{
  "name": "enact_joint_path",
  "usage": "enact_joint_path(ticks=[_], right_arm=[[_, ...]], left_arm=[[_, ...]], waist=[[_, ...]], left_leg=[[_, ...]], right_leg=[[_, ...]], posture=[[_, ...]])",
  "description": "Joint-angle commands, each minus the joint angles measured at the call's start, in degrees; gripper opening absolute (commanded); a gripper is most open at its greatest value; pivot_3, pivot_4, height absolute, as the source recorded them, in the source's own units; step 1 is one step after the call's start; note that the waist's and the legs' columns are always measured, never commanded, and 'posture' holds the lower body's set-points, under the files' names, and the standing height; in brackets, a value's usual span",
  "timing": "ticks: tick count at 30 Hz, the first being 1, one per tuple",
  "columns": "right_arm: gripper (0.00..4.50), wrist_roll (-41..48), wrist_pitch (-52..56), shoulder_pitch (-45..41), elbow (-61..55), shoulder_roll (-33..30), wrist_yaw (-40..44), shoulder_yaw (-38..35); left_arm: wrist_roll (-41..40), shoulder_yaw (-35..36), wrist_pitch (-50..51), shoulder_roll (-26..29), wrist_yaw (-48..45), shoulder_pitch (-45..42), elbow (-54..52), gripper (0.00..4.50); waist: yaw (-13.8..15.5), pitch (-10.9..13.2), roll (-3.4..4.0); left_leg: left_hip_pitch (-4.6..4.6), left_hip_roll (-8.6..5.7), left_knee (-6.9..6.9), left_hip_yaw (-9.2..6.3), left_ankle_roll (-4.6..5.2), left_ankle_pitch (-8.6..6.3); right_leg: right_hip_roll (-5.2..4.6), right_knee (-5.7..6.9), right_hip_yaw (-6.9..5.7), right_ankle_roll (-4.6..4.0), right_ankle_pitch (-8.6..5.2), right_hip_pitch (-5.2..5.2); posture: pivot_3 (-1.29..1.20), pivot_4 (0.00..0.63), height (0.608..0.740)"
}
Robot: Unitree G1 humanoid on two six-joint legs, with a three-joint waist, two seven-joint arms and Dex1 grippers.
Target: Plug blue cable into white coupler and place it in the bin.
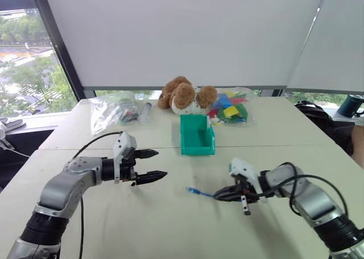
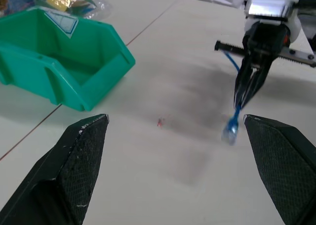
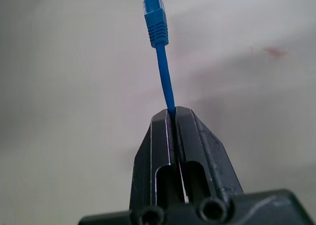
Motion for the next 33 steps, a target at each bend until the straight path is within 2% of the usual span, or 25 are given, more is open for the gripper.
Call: enact_joint_path(ticks=[1, 5, 8, 11, 15, 24, 33], right_arm=[[0.01, -2.93, -1.92, -3.49, 3.82, 3.00, 0.06, 3.48], [0.01, -7.63, -4.97, -7.09, 11.46, 6.38, -0.51, 7.51], [0.90, -7.57, -4.61, -8.27, 11.81, 6.85, 0.06, 7.13], [2.45, -7.73, -4.14, -8.26, 9.95, 5.69, 0.23, 6.30], [4.46, -5.71, -1.13, -5.23, 1.60, 2.56, -1.25, 1.94], [4.46, 0.09, 10.50, 8.50, -19.95, -5.03, -7.10, -10.06], [4.46, 2.24, 15.97, 12.01, -25.69, -5.40, -13.09, -13.32]], left_arm=[[0.81, -0.81, -1.35, -0.37, -0.68, -0.97, -1.48, 4.50], [5.06, -4.83, -5.69, -0.48, -2.57, 0.21, -1.92, 4.50], [9.45, -9.00, -11.54, -1.14, -5.61, -0.52, 0.97, 4.50], [13.29, -12.60, -17.34, -1.98, -8.67, -2.03, 4.85, 4.50], [17.79, -16.16, -25.52, -4.38, -11.90, -4.24, 11.83, 4.50], [22.05, -19.18, -35.53, -10.88, -17.45, -9.15, 29.66, 4.50], [26.20, -19.92, -41.08, -12.62, -19.15, -10.16, 38.19, 4.50]], waist=[[-0.11, 0.00, 0.00], [-0.38, 0.00, 0.00], [-0.38, -0.03, -0.04], [-0.29, -0.03, -0.04], [0.17, -0.02, -0.03], [1.04, -0.03, -0.03], [0.97, -0.03, -0.04]], left_leg=[[-0.03, -0.01, 0.01, 0.00, 0.00, 0.00], [-0.03, 0.00, 0.00, -0.01, 0.00, 0.00], [0.00, 0.01, 0.00, 0.00, 0.00, 0.00], [0.01, 0.01, 0.00, 0.00, 0.00, 0.00], [-0.05, -0.01, 0.01, 0.00, 0.00, 0.00], [-0.47, -0.01, 0.12, -0.01, 0.01, 0.00], [-0.48, 0.02, 0.15, -0.02, 0.01, 0.00]], right_leg=[[0.00, -0.01, 0.00, 0.00, 0.00, -0.01], [0.02, 0.02, 0.00, 0.02, 0.01, -0.05], [0.05, 0.03, 0.00, 0.01, 0.01, -0.02], [0.06, 0.05, -0.01, 0.01, 0.01, -0.03], [0.03, 0.03, -0.01, 0.00, 0.01, -0.05], [0.03, 0.06, -0.03, 0.02, 0.02, -0.45], [0.06, 0.06, -0.02, 0.02, 0.02, -0.46]], posture=[[0.00, 0.150, 0.740], [0.00, 0.150, 0.740], [0.00, 0.150, 0.740], [0.00, 0.150, 0.740], [0.00, 0.150, 0.740], [0.00, 0.150, 0.740], [0.00, 0.150, 0.740]])
